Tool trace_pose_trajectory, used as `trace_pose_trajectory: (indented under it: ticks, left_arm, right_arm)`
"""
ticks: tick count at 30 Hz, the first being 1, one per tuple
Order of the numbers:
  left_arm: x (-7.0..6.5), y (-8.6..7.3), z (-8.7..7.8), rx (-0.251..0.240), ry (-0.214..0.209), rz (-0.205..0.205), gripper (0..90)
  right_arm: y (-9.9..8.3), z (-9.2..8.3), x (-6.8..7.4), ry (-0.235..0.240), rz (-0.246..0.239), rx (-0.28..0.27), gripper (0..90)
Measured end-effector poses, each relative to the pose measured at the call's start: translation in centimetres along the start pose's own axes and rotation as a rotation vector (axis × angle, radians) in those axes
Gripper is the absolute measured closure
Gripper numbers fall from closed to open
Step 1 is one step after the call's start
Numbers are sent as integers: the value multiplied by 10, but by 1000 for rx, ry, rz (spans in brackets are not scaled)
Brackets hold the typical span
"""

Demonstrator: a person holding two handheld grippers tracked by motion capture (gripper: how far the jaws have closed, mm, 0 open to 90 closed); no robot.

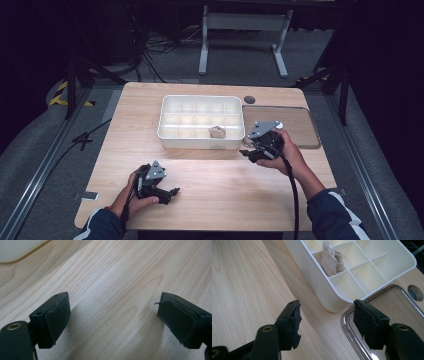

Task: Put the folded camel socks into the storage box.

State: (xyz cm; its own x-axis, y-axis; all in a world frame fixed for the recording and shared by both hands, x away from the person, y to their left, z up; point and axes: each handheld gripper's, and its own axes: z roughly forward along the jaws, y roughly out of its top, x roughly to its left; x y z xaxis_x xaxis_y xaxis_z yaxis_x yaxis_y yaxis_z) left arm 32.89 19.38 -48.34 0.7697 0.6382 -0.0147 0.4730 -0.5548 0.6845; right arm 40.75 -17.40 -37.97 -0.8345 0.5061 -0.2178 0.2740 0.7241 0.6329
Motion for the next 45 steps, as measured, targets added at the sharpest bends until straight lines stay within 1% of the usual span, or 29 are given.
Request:
trace_pose_trajectory:
  ticks: [2, 4, 6, 9, 11, 14, 16, 18, 22, 23, 25, 26, 29, 34, 35, 40, 42, 45]
  left_arm:
    - [0, 0, 0, 0, 0, 0, 115]
    - [0, 0, 0, 0, 0, 0, 115]
    - [0, 0, 0, 1, 1, 0, 115]
    - [0, 0, 0, 1, 1, 1, 115]
    - [0, 0, 0, 0, 0, 0, 115]
    - [0, 0, 0, 0, 0, 0, 115]
    - [0, 0, 0, 0, 1, 0, 115]
    - [0, 0, 0, 0, 0, 0, 115]
    - [0, 0, 0, 0, 2, 0, 114]
    - [0, 0, 0, 1, 2, 0, 113]
    - [0, 0, 0, 1, 0, -2, 113]
    - [0, 0, 0, 1, 1, -1, 113]
    - [0, 0, 0, 1, 2, 0, 112]
    - [0, 0, 0, 1, 1, -1, 113]
    - [0, 0, 0, 1, 2, 0, 113]
    - [0, 0, 0, 1, 2, 0, 113]
    - [0, 0, 0, 1, 2, 0, 113]
    - [0, 0, 0, 1, 2, 0, 113]
  right_arm:
    - [-4, -1, 1, -13, -3, 11, 365]
    - [-6, -1, 1, -15, -3, 12, 358]
    - [-9, -1, 2, -25, 6, 22, 342]
    - [-14, -1, 2, -23, 4, 30, 331]
    - [-18, -2, 2, -32, 4, 36, 330]
    - [-25, -2, 2, -35, 4, 56, 333]
    - [-28, -2, 3, -48, 0, 74, 330]
    - [-31, -3, 2, -44, -1, 81, 331]
    - [-37, -3, 3, -46, 3, 88, 334]
    - [-42, -4, 4, -55, -6, 82, 338]
    - [-44, -5, 4, -52, -8, 77, 338]
    - [-47, -6, 5, -44, -3, 75, 339]
    - [-55, -6, 6, -46, -1, 83, 339]
    - [-67, -6, 10, -41, 8, 94, 335]
    - [-69, -7, 11, -48, 5, 97, 334]
    - [-81, -7, 17, -40, 5, 100, 331]
    - [-88, -7, 20, -44, 2, 112, 330]
    - [-95, -8, 22, -48, 3, 112, 332]
